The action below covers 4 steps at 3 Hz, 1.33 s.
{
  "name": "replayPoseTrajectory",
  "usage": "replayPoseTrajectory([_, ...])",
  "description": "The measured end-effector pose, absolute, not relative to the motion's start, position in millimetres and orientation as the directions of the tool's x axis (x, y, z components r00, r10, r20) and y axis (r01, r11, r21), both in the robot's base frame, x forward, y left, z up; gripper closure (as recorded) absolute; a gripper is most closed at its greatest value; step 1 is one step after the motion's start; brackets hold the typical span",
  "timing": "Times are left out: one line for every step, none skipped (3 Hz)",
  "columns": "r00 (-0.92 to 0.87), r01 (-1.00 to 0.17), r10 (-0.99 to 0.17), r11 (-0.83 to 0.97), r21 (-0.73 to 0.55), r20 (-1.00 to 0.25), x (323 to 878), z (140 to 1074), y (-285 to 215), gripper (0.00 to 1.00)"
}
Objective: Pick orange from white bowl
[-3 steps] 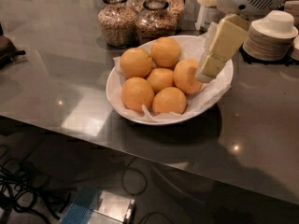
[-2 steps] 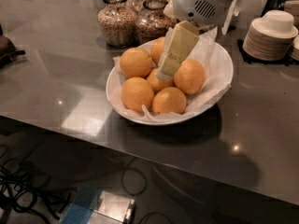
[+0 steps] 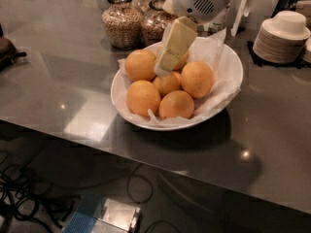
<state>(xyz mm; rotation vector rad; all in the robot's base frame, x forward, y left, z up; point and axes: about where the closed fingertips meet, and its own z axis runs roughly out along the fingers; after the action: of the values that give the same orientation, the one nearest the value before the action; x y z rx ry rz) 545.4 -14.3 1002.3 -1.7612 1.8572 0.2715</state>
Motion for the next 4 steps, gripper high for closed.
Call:
replayPoseTrajectory([0.055,-0.972,-0.836,0.081,-0.222,-0.546,574.2,997.6,9.6,0.0])
replayPoseTrajectory([0.066,-0.979,-0.825,0.056,-0.198,-0.561,590.9,985.1,23.9,0.0])
replayPoseTrajectory([0.048,-0.983,-0.824,0.06,-0.172,-0.564,595.9,970.6,24.3,0.19])
replayPoseTrajectory([0.002,-0.985,-0.829,0.095,-0.144,-0.56,599.8,956.3,14.6,0.37])
